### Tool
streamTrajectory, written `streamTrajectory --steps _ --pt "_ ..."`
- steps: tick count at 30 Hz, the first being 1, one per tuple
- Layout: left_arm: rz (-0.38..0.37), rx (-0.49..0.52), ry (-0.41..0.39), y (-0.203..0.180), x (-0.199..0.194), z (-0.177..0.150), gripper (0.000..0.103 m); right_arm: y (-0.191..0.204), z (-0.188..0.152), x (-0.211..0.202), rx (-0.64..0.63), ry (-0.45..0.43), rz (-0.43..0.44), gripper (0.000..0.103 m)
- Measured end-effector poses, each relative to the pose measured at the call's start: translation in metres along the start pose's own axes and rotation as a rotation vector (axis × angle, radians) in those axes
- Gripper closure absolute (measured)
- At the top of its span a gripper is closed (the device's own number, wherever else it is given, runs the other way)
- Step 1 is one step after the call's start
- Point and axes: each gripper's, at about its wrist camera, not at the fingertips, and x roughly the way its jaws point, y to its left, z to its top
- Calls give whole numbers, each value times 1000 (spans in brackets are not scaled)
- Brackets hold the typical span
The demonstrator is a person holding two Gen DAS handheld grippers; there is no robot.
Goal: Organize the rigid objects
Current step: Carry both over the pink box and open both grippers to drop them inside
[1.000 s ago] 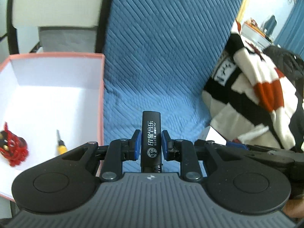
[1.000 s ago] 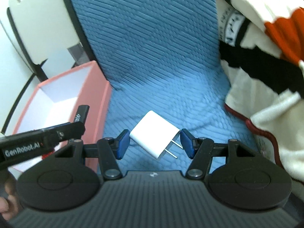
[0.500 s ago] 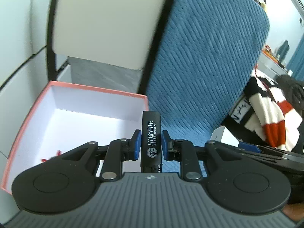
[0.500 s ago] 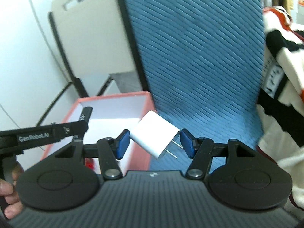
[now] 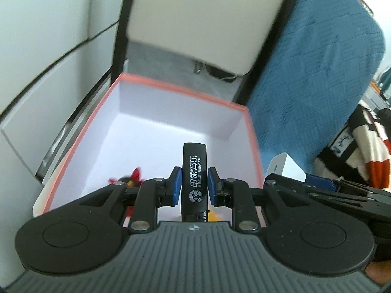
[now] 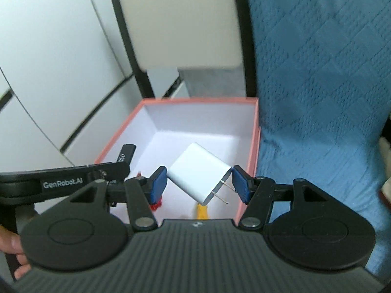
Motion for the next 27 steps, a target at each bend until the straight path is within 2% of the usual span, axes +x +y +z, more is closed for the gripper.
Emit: streamTrajectory --steps 7,12,20,23,27 --pt "23 -47 75 36 25 -24 77 12 -21 43 -21 101 -14 41" --pt "29 -60 120 41 45 -38 77 18 -34 59 -41 140 -20 41" --pt "42 -77 132 47 48 -46 76 14 -41 67 -24 182 0 40" --pt "46 -84 130 47 43 -45 76 14 -38 63 -25 176 15 30" --pt "55 -69 106 40 27 -39 76 12 -32 50 -22 142 11 25"
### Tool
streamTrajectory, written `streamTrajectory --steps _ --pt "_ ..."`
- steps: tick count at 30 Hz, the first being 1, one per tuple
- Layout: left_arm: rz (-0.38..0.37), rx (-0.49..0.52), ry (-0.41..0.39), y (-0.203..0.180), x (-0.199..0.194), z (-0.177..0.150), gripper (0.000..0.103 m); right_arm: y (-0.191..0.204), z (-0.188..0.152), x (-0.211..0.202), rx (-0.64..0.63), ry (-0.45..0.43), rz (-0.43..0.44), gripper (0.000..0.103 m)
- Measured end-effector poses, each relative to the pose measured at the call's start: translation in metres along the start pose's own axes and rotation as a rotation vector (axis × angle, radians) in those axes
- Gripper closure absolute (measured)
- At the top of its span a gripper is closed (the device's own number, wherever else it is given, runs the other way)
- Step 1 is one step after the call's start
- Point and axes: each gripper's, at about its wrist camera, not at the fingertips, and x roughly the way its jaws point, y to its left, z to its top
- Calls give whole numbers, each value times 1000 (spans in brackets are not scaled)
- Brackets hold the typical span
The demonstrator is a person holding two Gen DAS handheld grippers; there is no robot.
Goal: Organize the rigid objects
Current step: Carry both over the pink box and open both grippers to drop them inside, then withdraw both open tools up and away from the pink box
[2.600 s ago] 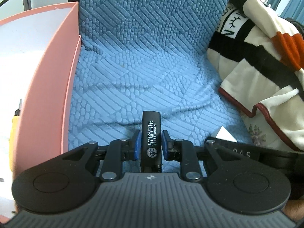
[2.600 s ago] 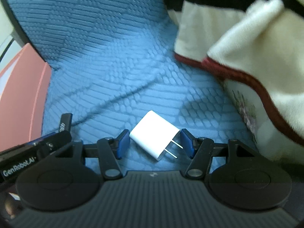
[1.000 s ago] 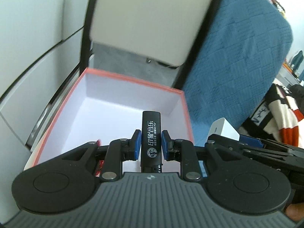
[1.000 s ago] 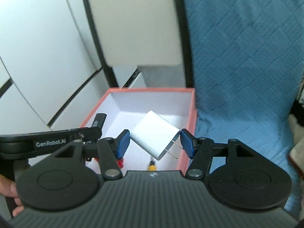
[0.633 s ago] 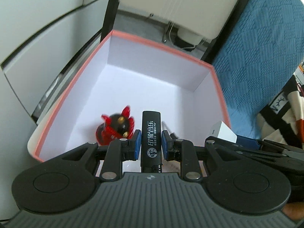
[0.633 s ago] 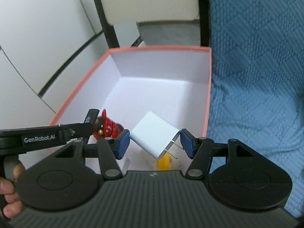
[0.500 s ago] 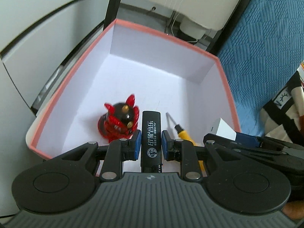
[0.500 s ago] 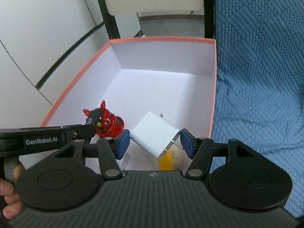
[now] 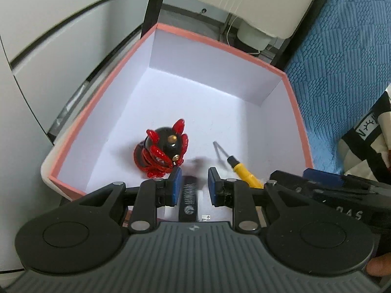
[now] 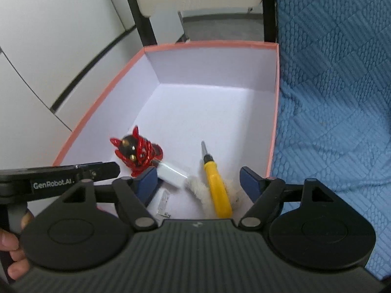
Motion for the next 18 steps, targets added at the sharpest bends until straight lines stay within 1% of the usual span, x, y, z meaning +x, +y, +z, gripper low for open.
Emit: streamTrajectory --steps 5,12,16,18 --pt "-3 9 -44 -10 -29 4 76 2 6 -34 -9 -70 15 25" --pt "0 35 -104 -30 -76 -1 76 3 8 -86 -33 -159 41 25" --pt "-22 23 -132 -39 -99 -11 76 3 2 -109 -45 -191 48 24" --pt "-13 18 -145 -45 -109 -19 76 3 -4 -116 -54 -196 52 24"
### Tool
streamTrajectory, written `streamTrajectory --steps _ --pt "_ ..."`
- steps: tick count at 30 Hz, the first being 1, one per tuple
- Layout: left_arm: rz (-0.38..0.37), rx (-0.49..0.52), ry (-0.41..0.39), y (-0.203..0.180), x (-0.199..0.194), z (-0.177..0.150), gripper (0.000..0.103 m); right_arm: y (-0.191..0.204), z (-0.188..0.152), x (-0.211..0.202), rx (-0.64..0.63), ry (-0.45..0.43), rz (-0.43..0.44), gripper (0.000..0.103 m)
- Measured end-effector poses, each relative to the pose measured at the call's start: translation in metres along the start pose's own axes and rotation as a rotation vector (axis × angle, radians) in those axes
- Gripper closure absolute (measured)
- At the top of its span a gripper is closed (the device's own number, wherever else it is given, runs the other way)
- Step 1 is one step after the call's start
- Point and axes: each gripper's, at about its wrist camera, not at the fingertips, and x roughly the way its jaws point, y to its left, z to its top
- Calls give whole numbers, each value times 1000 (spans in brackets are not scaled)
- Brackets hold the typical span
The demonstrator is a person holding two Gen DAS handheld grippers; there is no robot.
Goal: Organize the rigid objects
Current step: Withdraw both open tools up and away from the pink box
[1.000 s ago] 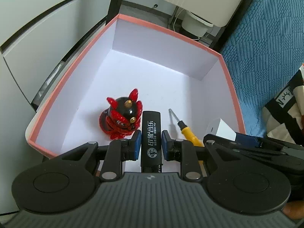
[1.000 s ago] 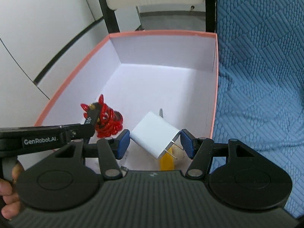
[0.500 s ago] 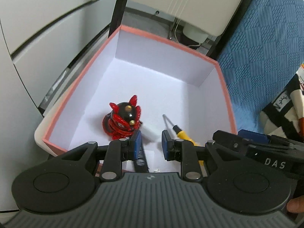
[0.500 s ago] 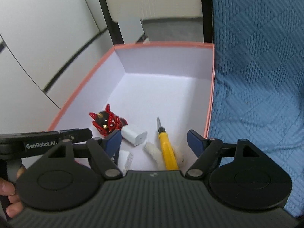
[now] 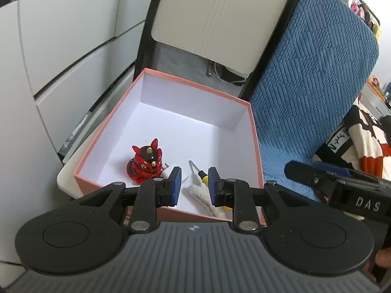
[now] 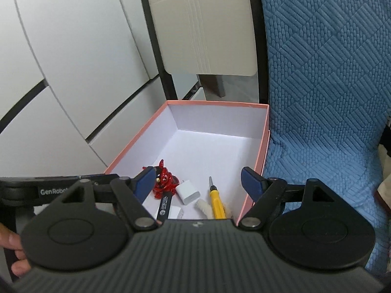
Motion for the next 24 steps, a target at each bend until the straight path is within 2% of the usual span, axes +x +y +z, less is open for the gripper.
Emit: streamTrajectory --steps 6,14,24 --pt "13 10 -7 -18 -19 -18 76 2 -13 -24 -49 -12 2 24" --pt "48 35 -14 -32 -38 -40 76 -11 -26 -48 -51 -16 -4 24" --pt "25 16 15 -42 -45 -68 76 -24 -43 -67 -55 -5 -50 24"
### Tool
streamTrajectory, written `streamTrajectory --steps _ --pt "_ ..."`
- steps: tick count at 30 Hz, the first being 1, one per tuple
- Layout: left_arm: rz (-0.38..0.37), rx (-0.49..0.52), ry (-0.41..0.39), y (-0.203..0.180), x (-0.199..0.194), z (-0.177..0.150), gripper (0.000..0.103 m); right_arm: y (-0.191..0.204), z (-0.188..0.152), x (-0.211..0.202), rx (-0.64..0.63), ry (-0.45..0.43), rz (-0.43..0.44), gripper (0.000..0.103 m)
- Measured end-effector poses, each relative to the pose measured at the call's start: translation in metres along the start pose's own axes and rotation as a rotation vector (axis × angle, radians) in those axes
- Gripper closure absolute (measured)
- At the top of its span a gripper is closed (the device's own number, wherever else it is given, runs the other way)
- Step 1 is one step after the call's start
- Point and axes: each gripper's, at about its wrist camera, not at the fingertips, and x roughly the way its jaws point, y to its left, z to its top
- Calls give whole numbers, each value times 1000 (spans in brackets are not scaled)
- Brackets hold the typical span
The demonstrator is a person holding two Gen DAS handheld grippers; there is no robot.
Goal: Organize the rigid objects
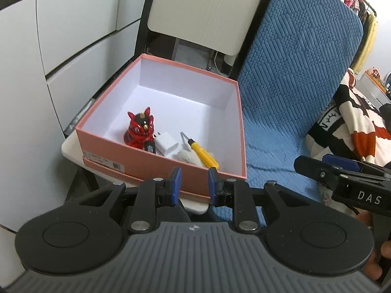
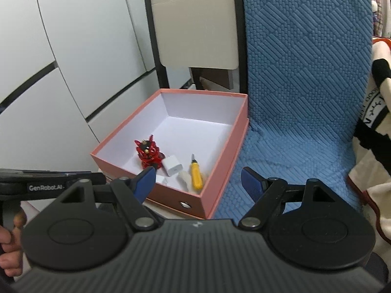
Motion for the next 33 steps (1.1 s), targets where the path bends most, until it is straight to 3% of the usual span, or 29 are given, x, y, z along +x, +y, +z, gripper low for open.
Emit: streamTrajectory --steps 11,13,17,19,20,25,33 --pt "9 -16 26 2 -9 -14 75 -4 -11 -10 -6 1 -31 24" --pt "9 -17 24 3 -10 -14 59 -3 -11 -11 -12 -1 -37 24" --pt "16 -16 12 3 -12 -13 38 -4 -12 -11 -16 6 -35 22" --pt "27 -24 12 4 -12 -11 12 -5 -13 -9 -21 18 -37 10" --pt "28 -23 6 4 -12 -11 8 -5 -14 -8 -21 19 -42 1" --pt "33 -15 3 2 -13 -9 1 -8 -16 -7 -11 22 -61 0" --pt "42 -48 6 6 -14 -8 0 -9 -17 -6 -3 26 -65 0"
